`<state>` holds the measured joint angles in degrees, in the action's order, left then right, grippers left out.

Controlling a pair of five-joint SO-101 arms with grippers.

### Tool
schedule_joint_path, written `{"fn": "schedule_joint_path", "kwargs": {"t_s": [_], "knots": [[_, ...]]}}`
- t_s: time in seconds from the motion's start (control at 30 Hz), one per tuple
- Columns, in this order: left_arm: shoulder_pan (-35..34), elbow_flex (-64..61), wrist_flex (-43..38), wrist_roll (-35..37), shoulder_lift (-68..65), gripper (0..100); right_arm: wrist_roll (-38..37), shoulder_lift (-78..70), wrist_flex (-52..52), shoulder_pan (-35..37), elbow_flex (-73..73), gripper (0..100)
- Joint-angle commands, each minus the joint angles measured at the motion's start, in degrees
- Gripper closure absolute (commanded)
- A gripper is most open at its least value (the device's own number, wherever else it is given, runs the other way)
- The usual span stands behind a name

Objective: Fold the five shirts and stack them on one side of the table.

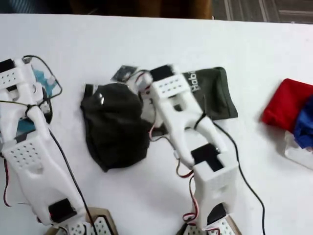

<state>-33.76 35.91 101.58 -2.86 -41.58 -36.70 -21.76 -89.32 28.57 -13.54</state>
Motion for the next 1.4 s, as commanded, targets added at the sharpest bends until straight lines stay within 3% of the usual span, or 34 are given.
{"fn": "schedule_joint_path", "kwargs": {"t_s": [0.0,0.37,0.8,1.07,1.2,1.37], "knots": [[-0.53,0.04,0.70,-0.53,3.78,92,-0.53,0.75,2.33,1.54,0.09,97.9],[-0.53,-0.04,0.70,-0.53,3.78,92,-1.05,-8.31,4.53,3.74,0.09,97.9],[-0.53,-0.04,0.70,-0.62,3.78,92,-4.75,-10.15,-1.10,7.34,0.18,97.9],[-0.35,-0.22,0.79,-11.96,3.78,92,-4.57,-6.20,-5.67,5.41,-5.63,97.9],[1.14,-4.44,0.88,-19.96,4.48,92,-4.92,-3.56,-7.96,0.48,-8.44,97.9],[4.22,-9.89,0.97,-23.91,4.66,92,-4.92,-0.92,-9.80,-6.29,-8.88,97.9]]}}
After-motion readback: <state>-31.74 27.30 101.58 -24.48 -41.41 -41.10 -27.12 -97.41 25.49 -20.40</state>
